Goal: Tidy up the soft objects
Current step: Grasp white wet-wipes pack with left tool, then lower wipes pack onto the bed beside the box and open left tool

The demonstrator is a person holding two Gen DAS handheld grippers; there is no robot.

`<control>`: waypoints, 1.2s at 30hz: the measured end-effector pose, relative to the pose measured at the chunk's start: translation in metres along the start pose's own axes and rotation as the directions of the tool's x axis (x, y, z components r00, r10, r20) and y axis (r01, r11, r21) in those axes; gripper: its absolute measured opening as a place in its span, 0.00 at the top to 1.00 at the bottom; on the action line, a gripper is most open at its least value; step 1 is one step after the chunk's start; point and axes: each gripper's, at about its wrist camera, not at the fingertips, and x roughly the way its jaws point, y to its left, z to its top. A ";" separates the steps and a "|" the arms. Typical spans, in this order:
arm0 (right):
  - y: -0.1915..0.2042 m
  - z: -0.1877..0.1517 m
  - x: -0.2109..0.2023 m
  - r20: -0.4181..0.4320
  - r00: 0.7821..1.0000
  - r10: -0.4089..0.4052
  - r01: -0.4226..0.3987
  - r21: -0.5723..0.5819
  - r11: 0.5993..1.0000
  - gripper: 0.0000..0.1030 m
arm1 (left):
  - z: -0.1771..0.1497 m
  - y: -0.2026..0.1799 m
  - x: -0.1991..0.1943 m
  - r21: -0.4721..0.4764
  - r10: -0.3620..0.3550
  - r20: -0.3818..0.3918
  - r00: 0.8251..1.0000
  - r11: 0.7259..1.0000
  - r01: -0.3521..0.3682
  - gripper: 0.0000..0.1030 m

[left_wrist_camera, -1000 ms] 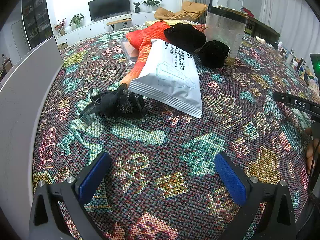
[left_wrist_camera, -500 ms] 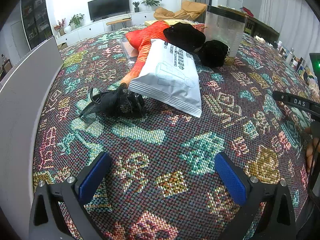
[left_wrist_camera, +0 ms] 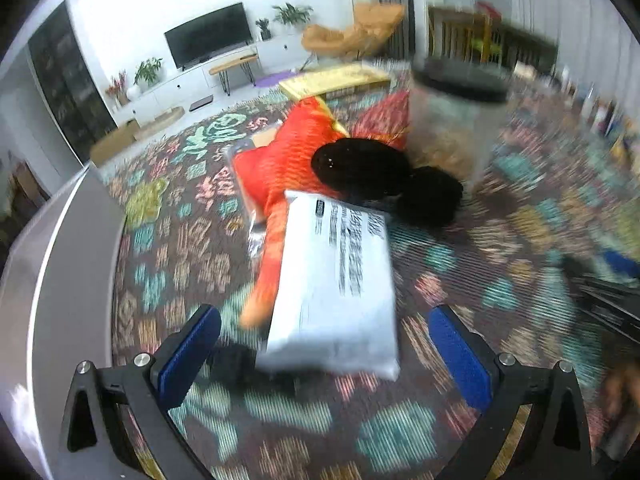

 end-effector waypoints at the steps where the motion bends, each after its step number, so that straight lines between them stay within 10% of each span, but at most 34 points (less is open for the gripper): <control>1: 0.000 0.000 0.000 0.000 1.000 0.000 0.000 0.000 1.000 0.10 | 0.005 -0.002 0.014 0.015 0.022 -0.034 0.999 1.000 -0.021 0.01; 5: 0.000 0.000 0.000 0.000 1.000 0.000 0.000 0.000 1.000 0.10 | 0.009 0.000 0.037 0.008 0.004 -0.097 0.995 1.000 -0.003 0.35; 8: 0.000 0.000 0.000 0.000 1.000 0.000 0.000 0.000 1.000 0.10 | 0.010 0.009 0.021 0.005 -0.027 -0.080 0.996 1.000 0.028 0.40; 20: 0.000 0.000 0.000 0.000 1.000 0.001 -0.001 0.000 1.000 0.10 | -0.070 0.065 -0.094 -0.196 -0.143 -0.002 0.990 0.971 0.139 0.40; 30: 0.000 0.000 0.000 0.000 1.000 0.001 -0.001 0.000 1.000 0.10 | -0.146 0.084 -0.058 -0.350 -0.121 -0.107 0.987 0.933 0.077 0.39; 36: 0.000 0.000 0.000 0.000 1.000 0.001 -0.001 0.001 1.000 0.10 | -0.151 0.070 -0.047 -0.259 -0.059 -0.092 0.994 0.965 0.034 0.11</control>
